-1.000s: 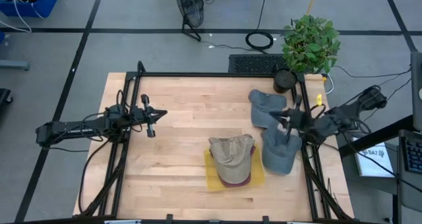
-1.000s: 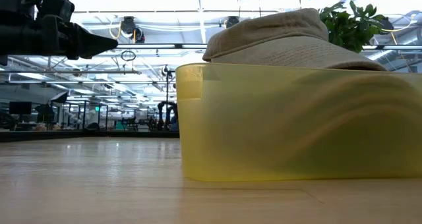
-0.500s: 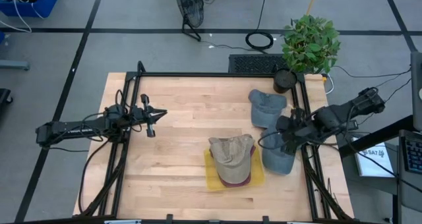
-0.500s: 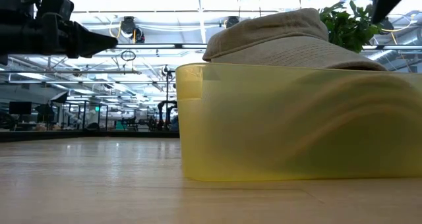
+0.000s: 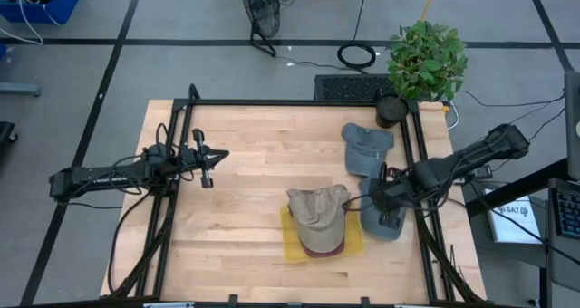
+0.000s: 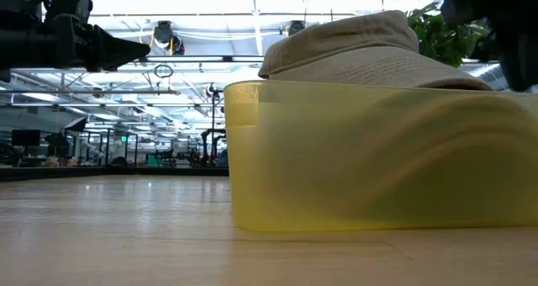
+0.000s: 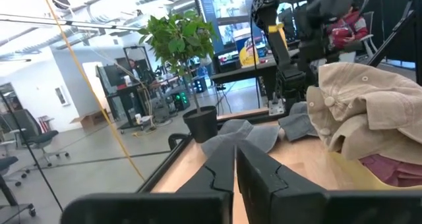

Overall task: Pick and place caps into container
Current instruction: Put the bottom blue cap into the yellow container

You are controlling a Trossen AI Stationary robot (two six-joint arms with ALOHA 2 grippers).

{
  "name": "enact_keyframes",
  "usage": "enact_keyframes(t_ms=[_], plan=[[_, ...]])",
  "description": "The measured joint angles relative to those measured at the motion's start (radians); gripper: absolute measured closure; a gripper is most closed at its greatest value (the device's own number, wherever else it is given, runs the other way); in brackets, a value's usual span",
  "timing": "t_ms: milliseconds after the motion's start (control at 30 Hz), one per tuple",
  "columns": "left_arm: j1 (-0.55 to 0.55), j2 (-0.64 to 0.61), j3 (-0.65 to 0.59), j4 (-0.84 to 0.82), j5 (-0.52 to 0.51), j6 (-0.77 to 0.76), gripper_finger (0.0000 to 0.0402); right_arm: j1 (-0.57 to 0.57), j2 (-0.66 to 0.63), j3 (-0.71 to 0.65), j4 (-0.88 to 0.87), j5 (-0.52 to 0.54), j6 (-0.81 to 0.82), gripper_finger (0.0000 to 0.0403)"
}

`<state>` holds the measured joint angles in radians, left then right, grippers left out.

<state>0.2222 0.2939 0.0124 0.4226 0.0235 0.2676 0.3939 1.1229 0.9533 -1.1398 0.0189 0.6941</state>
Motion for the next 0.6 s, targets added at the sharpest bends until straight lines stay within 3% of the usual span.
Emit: enact_keyframes(t_ms=[300,600], plan=[[0.0,0.0,0.0,-0.002,0.0,-0.001,0.0365,0.0,-0.001,-0.112,0.024,-0.025,0.022,0.0191],[0.0,0.0,0.0,-0.002,0.0,-0.011,0.0364,0.0,-0.001,-0.173,0.119,-0.051,0.029,0.0168]])
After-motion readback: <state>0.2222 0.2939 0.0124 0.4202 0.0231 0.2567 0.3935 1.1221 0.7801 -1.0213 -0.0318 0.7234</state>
